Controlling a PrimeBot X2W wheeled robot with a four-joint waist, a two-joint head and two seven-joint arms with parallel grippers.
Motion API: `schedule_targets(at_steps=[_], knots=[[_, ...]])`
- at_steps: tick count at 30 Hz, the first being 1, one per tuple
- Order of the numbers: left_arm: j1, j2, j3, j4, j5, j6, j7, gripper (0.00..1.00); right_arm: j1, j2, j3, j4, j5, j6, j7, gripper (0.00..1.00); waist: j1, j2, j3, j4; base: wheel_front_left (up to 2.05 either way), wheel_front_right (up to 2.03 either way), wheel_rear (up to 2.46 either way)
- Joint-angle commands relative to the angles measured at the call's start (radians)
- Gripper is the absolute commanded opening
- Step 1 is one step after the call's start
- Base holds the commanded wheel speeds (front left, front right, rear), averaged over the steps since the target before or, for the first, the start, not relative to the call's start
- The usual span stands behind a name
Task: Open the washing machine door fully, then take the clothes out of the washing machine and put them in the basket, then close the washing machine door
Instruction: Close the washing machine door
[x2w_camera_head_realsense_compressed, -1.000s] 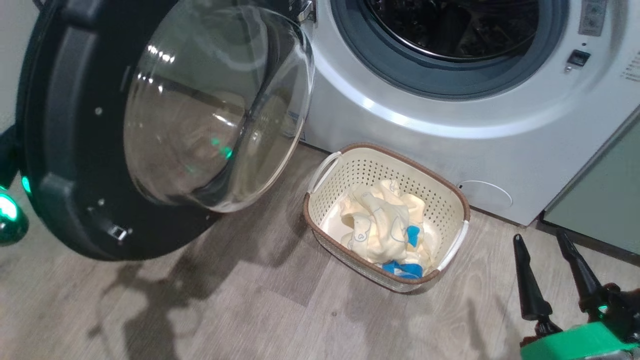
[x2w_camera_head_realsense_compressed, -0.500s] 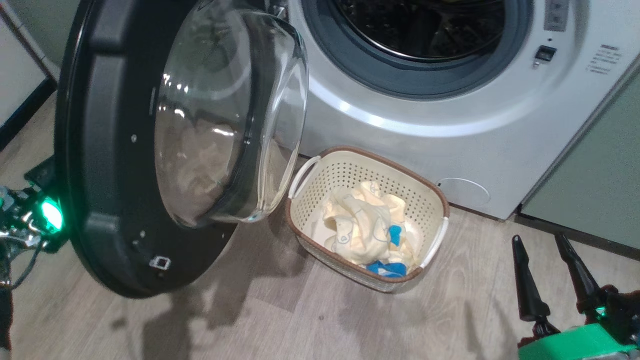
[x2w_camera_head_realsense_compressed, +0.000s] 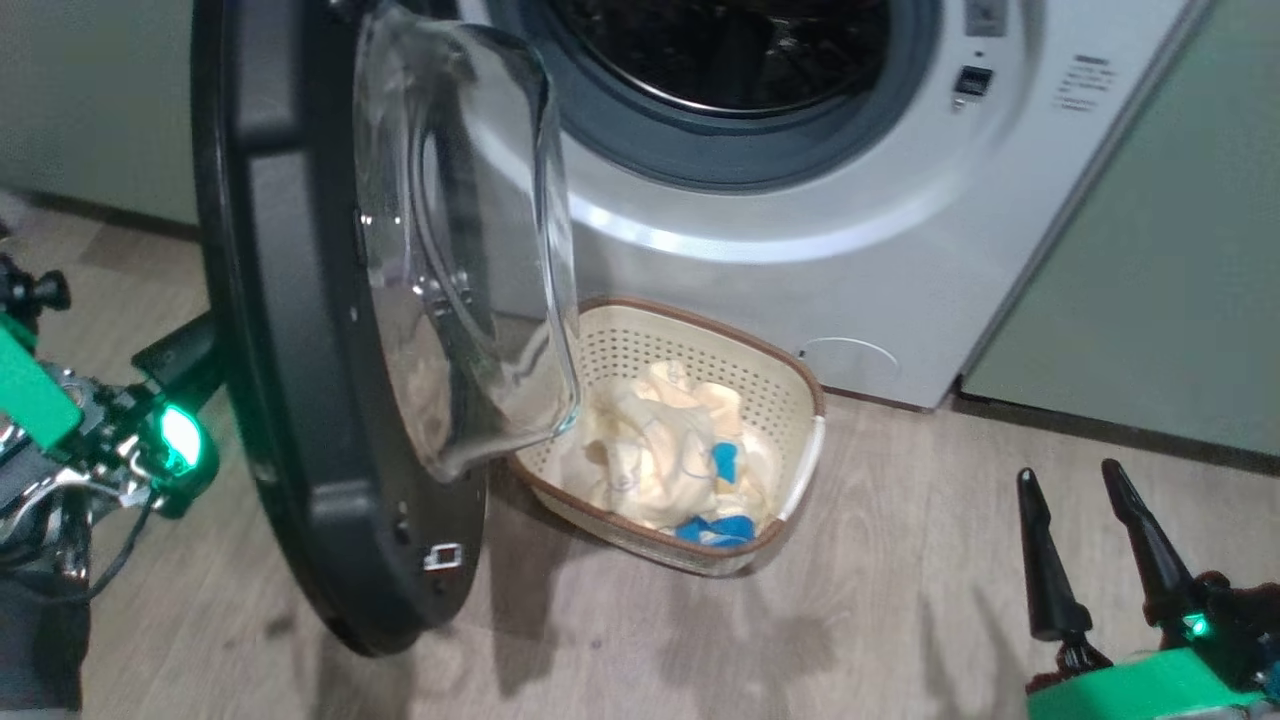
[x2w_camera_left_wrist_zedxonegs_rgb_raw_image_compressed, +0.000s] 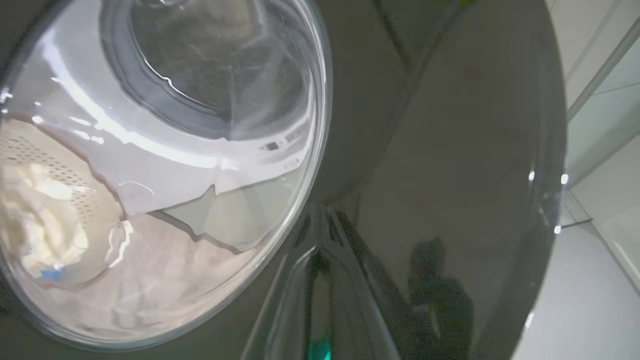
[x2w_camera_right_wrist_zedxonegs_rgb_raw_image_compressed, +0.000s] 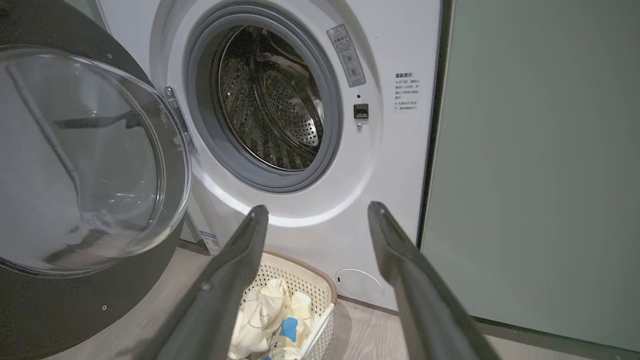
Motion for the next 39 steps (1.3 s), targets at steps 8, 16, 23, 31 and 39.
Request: schedule_targets(at_steps=[8, 16, 23, 31, 39], knots=[[-0.051, 0.008, 0.019, -0.074, -0.002, 0.016, 0.000, 0.00, -0.067, 0.007, 0.020, -0.020, 0.009, 0.004, -0.016, 1.00, 0.0000, 0.0000, 0.016, -0.113, 0.00, 0.00, 0.00], [-0.081, -0.001, 0.007, -0.072, 0.018, 0.017, -0.015, 0.00, -0.083, 0.015, 0.021, -0.011, 0.016, 0.004, -0.021, 1.00, 0.0000, 0.0000, 0.037, -0.207, 0.00, 0.00, 0.00], [-0.127, -0.012, -0.002, -0.043, 0.040, 0.011, -0.041, 0.00, -0.102, 0.020, 0.019, -0.012, 0.022, 0.004, -0.023, 1.00, 0.0000, 0.0000, 0.058, -0.282, 0.00, 0.00, 0.00], [-0.184, -0.018, -0.006, 0.012, 0.067, -0.001, -0.075, 0.00, -0.114, 0.023, 0.015, -0.019, 0.030, 0.004, -0.023, 1.00, 0.0000, 0.0000, 0.077, -0.352, 0.00, 0.00, 0.00], [-0.230, -0.020, -0.009, 0.063, 0.087, -0.013, -0.097, 0.00, -0.118, 0.024, 0.010, -0.022, 0.040, 0.004, -0.023, 1.00, 0.0000, 0.0000, 0.088, -0.382, 0.00, 0.00, 0.00]])
